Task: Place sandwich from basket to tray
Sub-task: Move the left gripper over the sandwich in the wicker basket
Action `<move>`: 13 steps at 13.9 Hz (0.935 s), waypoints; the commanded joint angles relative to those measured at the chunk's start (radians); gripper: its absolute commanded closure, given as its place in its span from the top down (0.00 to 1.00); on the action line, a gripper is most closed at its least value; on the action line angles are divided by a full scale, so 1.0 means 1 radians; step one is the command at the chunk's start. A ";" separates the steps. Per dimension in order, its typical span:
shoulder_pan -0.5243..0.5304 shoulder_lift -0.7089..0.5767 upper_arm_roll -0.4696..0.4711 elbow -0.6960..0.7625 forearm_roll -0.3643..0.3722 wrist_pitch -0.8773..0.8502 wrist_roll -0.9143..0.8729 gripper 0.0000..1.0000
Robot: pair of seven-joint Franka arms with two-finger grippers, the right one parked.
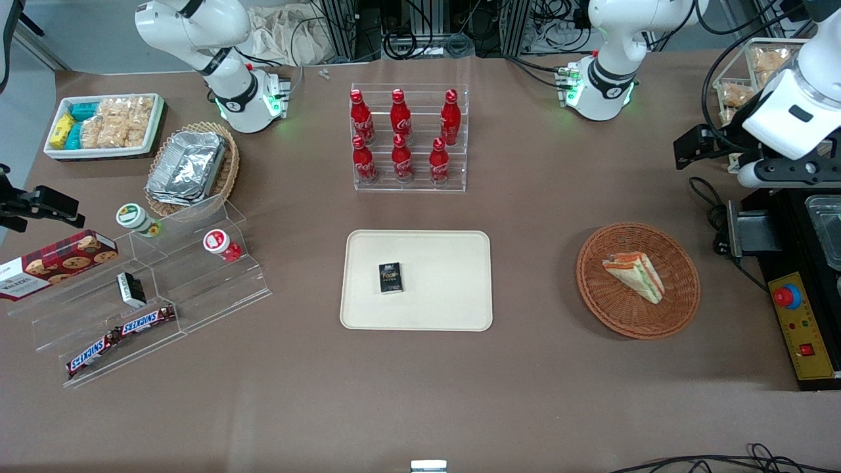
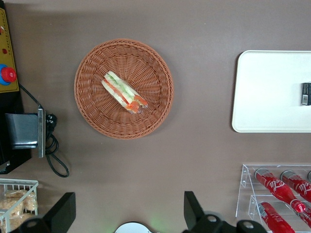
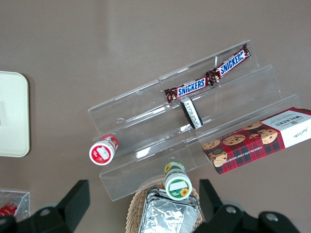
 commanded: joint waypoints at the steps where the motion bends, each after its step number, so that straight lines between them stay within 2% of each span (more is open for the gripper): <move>1: 0.010 0.006 -0.013 0.023 -0.001 -0.026 -0.006 1.00; 8: 0.016 0.006 -0.009 0.016 -0.009 -0.023 -0.132 1.00; 11: 0.017 0.010 -0.004 -0.015 -0.001 0.006 -0.298 1.00; 13: 0.040 0.008 -0.001 -0.044 -0.004 0.033 -0.322 1.00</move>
